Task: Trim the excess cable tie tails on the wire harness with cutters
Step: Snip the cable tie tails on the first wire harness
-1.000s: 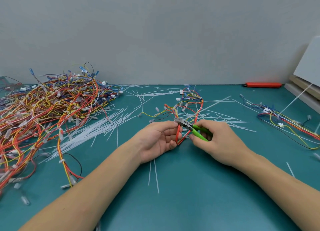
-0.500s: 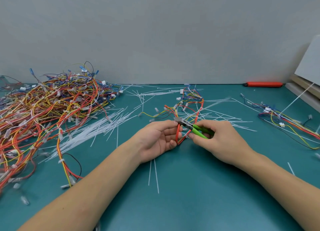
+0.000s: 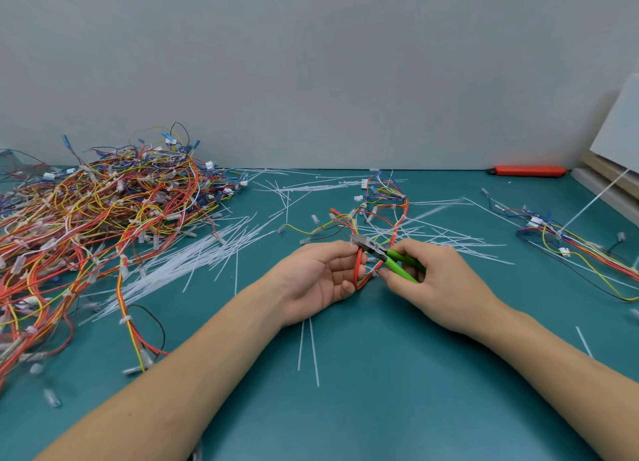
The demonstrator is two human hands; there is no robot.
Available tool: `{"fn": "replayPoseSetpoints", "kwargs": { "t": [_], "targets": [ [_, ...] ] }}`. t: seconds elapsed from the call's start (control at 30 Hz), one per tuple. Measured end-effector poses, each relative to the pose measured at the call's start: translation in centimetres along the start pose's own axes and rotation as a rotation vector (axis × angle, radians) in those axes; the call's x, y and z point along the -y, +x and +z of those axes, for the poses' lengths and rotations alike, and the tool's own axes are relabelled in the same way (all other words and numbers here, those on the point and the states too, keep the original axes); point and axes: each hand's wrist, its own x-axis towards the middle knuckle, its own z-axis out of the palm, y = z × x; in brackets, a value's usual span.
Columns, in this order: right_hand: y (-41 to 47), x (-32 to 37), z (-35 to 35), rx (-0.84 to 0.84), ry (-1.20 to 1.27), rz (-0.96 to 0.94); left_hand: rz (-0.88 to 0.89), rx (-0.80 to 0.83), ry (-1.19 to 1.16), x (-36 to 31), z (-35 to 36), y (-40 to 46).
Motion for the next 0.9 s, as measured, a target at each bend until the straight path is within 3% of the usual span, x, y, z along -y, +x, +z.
{"fn": "replayPoseSetpoints", "kwargs": {
  "t": [0.9],
  "targets": [
    [-0.01, 0.58, -0.13, -0.041, 0.031, 0.0, 0.006, 0.008, 0.018, -0.03, 0.15, -0.21]
  ]
}}
